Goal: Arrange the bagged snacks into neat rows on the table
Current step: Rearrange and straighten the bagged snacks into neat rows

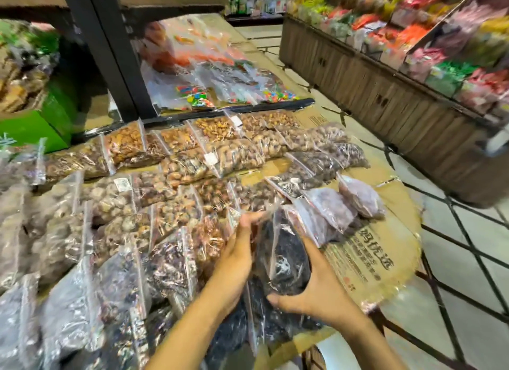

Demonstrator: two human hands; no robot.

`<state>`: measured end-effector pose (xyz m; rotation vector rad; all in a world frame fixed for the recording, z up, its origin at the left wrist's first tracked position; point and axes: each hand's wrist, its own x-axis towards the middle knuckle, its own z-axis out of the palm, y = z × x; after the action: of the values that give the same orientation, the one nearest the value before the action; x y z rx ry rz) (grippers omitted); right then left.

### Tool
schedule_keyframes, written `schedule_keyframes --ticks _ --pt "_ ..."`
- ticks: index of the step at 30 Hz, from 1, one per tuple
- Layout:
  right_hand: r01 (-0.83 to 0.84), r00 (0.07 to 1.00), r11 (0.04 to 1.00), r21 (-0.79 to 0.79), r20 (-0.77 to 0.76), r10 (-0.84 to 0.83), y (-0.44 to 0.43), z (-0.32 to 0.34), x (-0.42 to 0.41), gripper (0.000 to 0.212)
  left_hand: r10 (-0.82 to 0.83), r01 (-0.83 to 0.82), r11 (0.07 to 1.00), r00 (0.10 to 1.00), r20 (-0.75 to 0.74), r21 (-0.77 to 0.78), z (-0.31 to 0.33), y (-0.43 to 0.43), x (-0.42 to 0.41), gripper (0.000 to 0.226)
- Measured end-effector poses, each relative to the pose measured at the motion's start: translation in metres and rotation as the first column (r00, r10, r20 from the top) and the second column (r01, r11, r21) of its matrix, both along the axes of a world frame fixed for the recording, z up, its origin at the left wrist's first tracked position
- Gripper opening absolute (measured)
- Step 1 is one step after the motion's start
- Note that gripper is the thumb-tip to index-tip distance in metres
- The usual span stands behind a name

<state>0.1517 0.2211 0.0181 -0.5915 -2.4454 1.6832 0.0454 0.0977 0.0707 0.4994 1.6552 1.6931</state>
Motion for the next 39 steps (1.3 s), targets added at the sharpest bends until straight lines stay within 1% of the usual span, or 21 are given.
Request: schedule_keyframes --ticks 2,4,6,7,8,9,11,12,13,14,15,17,18,20,23,26,29,32,34,37,39 --pt "0.048 0.998 0.999 -0.022 0.041 -0.047 0.011 -0.01 0.015 0.092 0.043 -0.053 0.996 0.99 -0.136 -0.076 -0.019 0.0 0.002 0.024" --pt "0.043 0.993 0.999 -0.005 0.108 -0.042 0.028 -0.009 0.027 0.1 0.044 -0.077 0.989 0.97 -0.241 -0.128 -0.037 -0.004 0.011 0.018" --pt "-0.047 0.987 0.999 0.026 0.152 0.042 0.053 -0.009 0.036 0.103 0.053 -0.117 0.979 0.937 -0.344 -0.169 -0.066 -0.008 0.019 0.049" --pt "-0.126 0.983 0.99 0.063 0.144 0.116 0.065 -0.007 0.04 0.096 0.056 -0.137 0.968 0.935 -0.349 -0.212 -0.075 -0.009 0.026 0.059" --pt "-0.197 0.974 0.965 0.174 0.147 0.172 0.077 -0.007 0.043 0.09 0.046 -0.145 0.953 0.937 -0.347 -0.266 -0.081 -0.009 0.033 0.059" --pt "-0.245 0.966 0.913 0.325 0.162 0.202 0.09 -0.008 0.044 0.087 0.018 -0.147 0.935 0.928 -0.373 -0.322 -0.088 -0.006 0.041 0.057" --pt "-0.336 0.942 0.717 0.611 0.221 0.253 0.113 -0.019 0.044 0.096 -0.105 -0.171 0.863 0.86 -0.499 -0.475 -0.103 0.001 0.053 0.073" --pt "-0.388 0.92 0.617 0.685 0.254 0.297 0.123 -0.025 0.045 0.104 -0.183 -0.227 0.801 0.788 -0.588 -0.554 -0.111 0.005 0.057 0.082" --pt "-0.441 0.896 0.574 0.69 0.303 0.325 0.13 -0.032 0.046 0.109 -0.273 -0.313 0.727 0.686 -0.675 -0.612 -0.118 0.011 0.061 0.082" --pt "-0.488 0.873 0.591 0.642 0.348 0.343 0.136 -0.041 0.047 0.111 -0.326 -0.401 0.664 0.604 -0.727 -0.631 -0.125 0.016 0.064 0.076" --pt "-0.511 0.858 0.659 0.552 0.376 0.35 0.14 -0.051 0.048 0.113 -0.348 -0.47 0.611 0.563 -0.75 -0.637 -0.127 0.021 0.067 0.066" --pt "-0.483 0.863 0.789 0.38 0.359 0.355 0.145 -0.068 0.052 0.115 -0.293 -0.576 0.557 0.538 -0.791 -0.598 -0.13 0.031 0.069 0.05" --pt "-0.47 0.87 0.81 0.352 0.342 0.356 0.146 -0.076 0.053 0.116 -0.26 -0.616 0.539 0.527 -0.809 -0.575 -0.132 0.033 0.069 0.044" --pt "-0.471 0.877 0.803 0.364 0.292 0.381 0.146 -0.088 0.057 0.113 -0.259 -0.672 0.503 0.482 -0.837 -0.543 -0.133 0.036 0.069 0.04" --pt "-0.469 0.881 0.805 0.364 0.249 0.401 0.146 -0.092 0.059 0.107 -0.333 -0.666 0.434 0.507 -0.795 -0.606 -0.133 0.04 0.071 0.043" --pt "-0.499 0.864 0.784 0.37 0.281 0.417 0.146 -0.094 0.059 0.112 -0.374 -0.682 0.381 0.504 -0.779 -0.624 -0.132 0.041 0.074 0.045" --pt "-0.509 0.857 0.777 0.37 0.302 0.417 0.146 -0.096 0.059 0.114 -0.383 -0.635 0.383 0.551 -0.741 -0.671 -0.128 0.035 0.069 0.049" --pt "-0.508 0.856 0.78 0.366 0.313 0.411 0.146 -0.096 0.06 0.114 -0.34 -0.577 0.447 0.597 -0.727 -0.683 -0.128 0.025 0.062 0.05" --pt "-0.51 0.857 0.774 0.375 0.299 0.42 0.146 -0.096 0.06 0.114 -0.327 -0.571 0.482 0.586 -0.741 -0.664 -0.127 0.022 0.064 0.047" --pt "-0.507 0.86 0.766 0.395 0.282 0.425 0.145 -0.094 0.059 0.112 -0.332 -0.587 0.496 0.553 -0.765 -0.64 -0.124 0.019 0.064 0.044" --pt "-0.502 0.864 0.763 0.408 0.272 0.423 0.143 -0.093 0.06 0.113 -0.207 -0.629 0.538 0.548 -0.811 -0.562 -0.117 0.015 0.06 0.043"
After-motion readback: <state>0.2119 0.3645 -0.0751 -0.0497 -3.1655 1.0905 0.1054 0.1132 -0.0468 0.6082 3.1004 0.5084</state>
